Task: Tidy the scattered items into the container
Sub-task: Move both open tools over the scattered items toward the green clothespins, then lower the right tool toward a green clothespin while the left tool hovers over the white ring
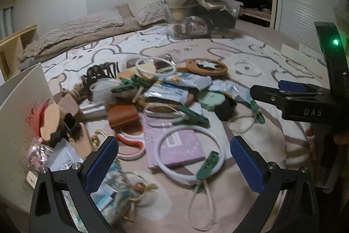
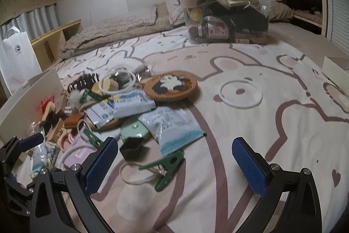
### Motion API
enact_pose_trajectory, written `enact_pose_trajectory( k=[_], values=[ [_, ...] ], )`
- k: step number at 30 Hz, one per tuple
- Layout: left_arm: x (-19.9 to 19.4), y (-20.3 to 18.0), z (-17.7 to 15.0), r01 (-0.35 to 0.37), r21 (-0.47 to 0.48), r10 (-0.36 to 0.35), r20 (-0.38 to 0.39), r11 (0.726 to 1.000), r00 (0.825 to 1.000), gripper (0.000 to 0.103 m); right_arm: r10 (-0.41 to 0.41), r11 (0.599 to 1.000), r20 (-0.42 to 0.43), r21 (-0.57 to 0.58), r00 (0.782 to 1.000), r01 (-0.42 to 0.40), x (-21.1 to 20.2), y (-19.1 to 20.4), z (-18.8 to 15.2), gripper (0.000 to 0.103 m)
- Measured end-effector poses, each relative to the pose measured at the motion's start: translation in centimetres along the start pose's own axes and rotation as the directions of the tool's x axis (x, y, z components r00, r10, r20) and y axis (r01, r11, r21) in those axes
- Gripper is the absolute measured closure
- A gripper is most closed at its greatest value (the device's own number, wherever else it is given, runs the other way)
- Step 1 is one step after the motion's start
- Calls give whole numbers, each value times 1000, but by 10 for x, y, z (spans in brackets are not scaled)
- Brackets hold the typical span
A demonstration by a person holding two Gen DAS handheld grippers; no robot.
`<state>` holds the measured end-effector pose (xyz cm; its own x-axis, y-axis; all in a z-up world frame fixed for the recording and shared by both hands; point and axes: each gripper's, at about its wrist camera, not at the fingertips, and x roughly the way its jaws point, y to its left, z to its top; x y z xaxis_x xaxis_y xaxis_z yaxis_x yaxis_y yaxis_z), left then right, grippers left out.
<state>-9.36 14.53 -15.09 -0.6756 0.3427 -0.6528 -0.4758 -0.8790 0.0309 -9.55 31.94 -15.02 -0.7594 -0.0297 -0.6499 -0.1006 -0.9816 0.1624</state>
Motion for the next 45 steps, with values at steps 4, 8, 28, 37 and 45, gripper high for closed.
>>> enact_pose_trajectory(
  k=[4, 8, 28, 37, 45],
  values=[
    [8, -9, -6, -1, 32, 2, -26, 999, 1000, 0, -4, 1000, -42, -6, 999, 3, 5, -1, -9, 0],
    [14, -16, -9, -19, 65, 21, -38, 998, 999, 0, -11, 1000, -68, -30, 998, 9, 5, -2, -14, 0],
    [38, -4, -14, 41, -9, -42, -146, 999, 988, 0, -97, 978, -143, -195, 985, 68, 14, 3, -24, 0],
    [42, -6, -15, 35, 14, -32, -171, 999, 985, 0, -159, 983, -142, -119, 977, 143, 13, -27, -18, 0],
    [41, -5, -15, 47, 4, -45, -171, 999, 984, 0, -228, 973, -134, -72, 964, 220, 11, -45, -14, 0]
  ],
)
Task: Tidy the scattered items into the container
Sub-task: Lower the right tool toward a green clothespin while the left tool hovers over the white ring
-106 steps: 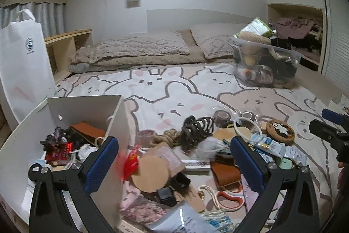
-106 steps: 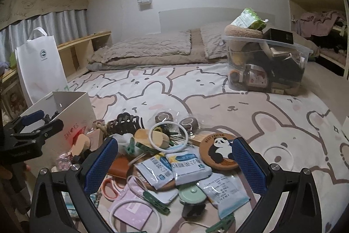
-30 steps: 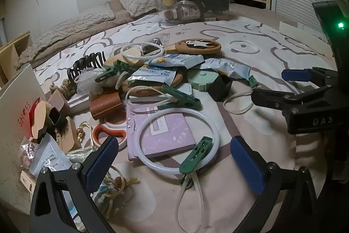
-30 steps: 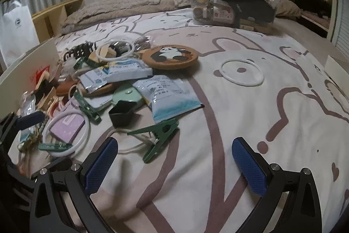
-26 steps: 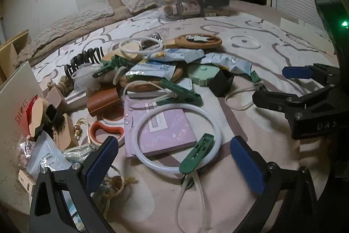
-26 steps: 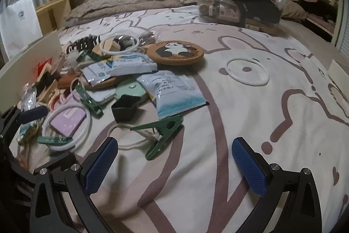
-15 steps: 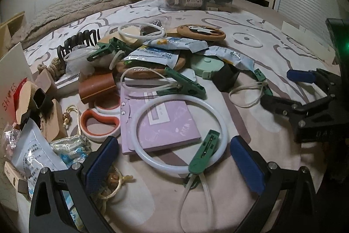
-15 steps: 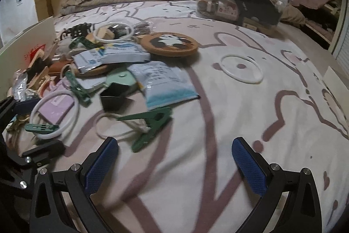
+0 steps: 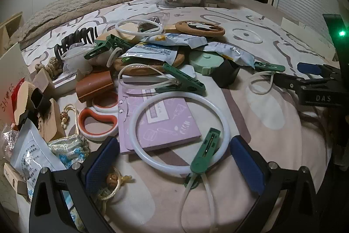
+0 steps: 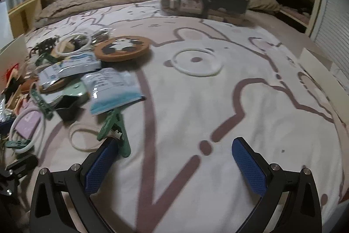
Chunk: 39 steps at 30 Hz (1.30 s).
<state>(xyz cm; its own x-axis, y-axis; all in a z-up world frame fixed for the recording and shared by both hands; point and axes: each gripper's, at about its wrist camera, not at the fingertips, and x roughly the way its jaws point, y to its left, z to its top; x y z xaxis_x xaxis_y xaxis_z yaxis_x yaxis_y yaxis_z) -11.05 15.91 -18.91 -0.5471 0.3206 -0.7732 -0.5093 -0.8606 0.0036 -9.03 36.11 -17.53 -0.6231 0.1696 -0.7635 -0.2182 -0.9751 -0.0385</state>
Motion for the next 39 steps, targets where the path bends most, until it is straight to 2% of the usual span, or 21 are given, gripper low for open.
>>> enact_pose_trajectory(
  k=[7, 12, 21, 24, 27, 31, 39],
  values=[
    [-6, 0, 1, 23, 18, -24, 17, 1000, 1000, 0, 18, 997, 0, 79, 1000, -18, 1, -20, 1, 0],
    [-10, -5, 3, 44, 67, -46, 31, 997, 998, 0, -2, 999, 1, 47, 1000, 2, 2, -13, 0, 0],
    [-19, 0, 10, 25, 85, -30, 65, 996, 997, 0, 40, 999, 7, 30, 999, -40, 0, -13, -1, 0],
    [-16, -1, 11, 11, 97, -16, 49, 995, 999, 0, 113, 994, 7, 5, 994, -113, -4, -7, -2, 0],
    [-10, -6, 11, 25, 130, -27, 17, 991, 999, 0, 146, 989, 9, -24, 989, -145, -6, 2, -2, 0],
    [-5, -14, 13, 29, 176, -30, 8, 984, 1000, 0, 148, 987, -10, -67, 989, -148, -2, 17, 1, 0],
    [7, -17, 20, 36, 184, -33, -24, 982, 999, 0, 140, 984, -35, -108, 989, -143, 7, 33, 6, 0]
  ],
)
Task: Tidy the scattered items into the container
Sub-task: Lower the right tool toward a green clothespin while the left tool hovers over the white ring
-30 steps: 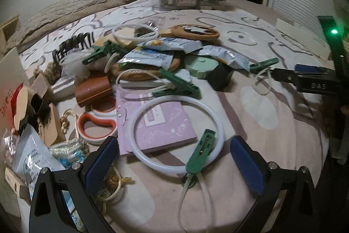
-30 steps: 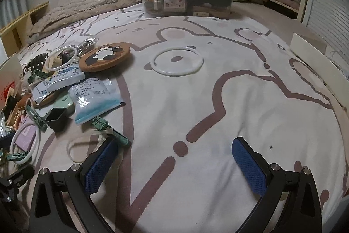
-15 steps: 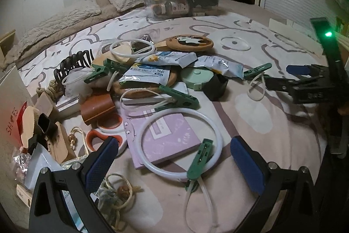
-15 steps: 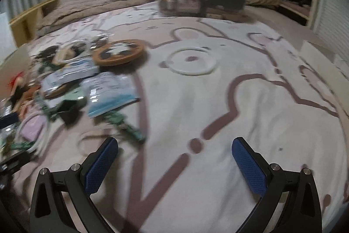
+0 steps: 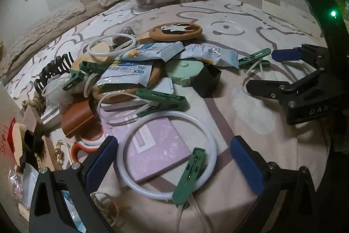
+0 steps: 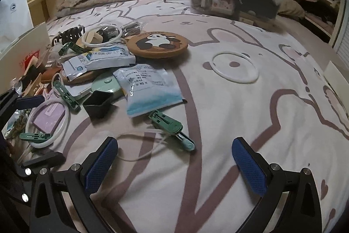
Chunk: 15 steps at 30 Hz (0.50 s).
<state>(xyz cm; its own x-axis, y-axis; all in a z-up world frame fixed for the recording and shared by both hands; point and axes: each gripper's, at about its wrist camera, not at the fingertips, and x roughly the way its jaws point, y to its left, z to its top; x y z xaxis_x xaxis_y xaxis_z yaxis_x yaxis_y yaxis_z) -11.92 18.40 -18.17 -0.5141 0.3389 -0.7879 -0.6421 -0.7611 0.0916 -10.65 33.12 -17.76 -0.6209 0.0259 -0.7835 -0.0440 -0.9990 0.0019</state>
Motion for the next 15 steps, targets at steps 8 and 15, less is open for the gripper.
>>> enact_pose_trajectory(
  k=[8, 15],
  values=[
    [2, 0, -1, -15, 3, 15, -6, 1000, 1000, 0, -43, 997, 15, 62, 999, 42, -6, -17, -4, 0],
    [1, 1, -1, -19, -19, 19, 13, 1000, 1000, 0, -20, 997, 38, 78, 999, 17, -9, -20, -6, 0]
  ],
)
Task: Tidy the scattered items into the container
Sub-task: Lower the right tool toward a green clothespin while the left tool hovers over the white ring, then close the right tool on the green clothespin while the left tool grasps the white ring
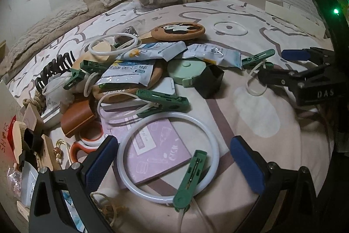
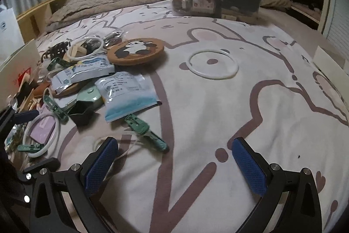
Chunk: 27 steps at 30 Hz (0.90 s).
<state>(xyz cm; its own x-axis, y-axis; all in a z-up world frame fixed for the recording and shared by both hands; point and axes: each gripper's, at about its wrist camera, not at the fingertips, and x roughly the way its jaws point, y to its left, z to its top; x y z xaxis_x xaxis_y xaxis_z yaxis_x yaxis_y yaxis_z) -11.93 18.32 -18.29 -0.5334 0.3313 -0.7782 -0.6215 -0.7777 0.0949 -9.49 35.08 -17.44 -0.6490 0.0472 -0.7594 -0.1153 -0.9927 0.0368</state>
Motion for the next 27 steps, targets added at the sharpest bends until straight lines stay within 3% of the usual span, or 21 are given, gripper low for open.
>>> enact_pose_trajectory(
  k=[5, 9, 14, 15, 17, 27],
  values=[
    [-5, 1, -1, -13, -21, 14, 20, 1000, 1000, 19, -1, 1000, 43, 0, 999, 1, -7, 4, 2, 0],
    [-6, 0, -2, -24, -21, 24, 25, 999, 999, 19, 7, 1000, 80, -10, 997, -6, -11, 9, 5, 0],
    [-9, 2, -4, -7, -42, 8, 35, 999, 999, 19, -39, 998, 98, -50, 994, 44, -9, 16, 3, 2],
    [-10, 3, -4, -10, -54, 12, 38, 999, 999, 19, -35, 998, 101, -56, 994, 41, -9, 16, 3, 6],
    [-13, 6, -6, -20, -72, 23, 43, 997, 999, 19, -43, 996, 86, -77, 995, 50, -4, 20, 2, 27],
    [-25, 14, -10, 18, -121, -10, 68, 992, 998, 19, 1, 989, 61, -144, 998, 8, 3, 31, -2, 59]
  ],
)
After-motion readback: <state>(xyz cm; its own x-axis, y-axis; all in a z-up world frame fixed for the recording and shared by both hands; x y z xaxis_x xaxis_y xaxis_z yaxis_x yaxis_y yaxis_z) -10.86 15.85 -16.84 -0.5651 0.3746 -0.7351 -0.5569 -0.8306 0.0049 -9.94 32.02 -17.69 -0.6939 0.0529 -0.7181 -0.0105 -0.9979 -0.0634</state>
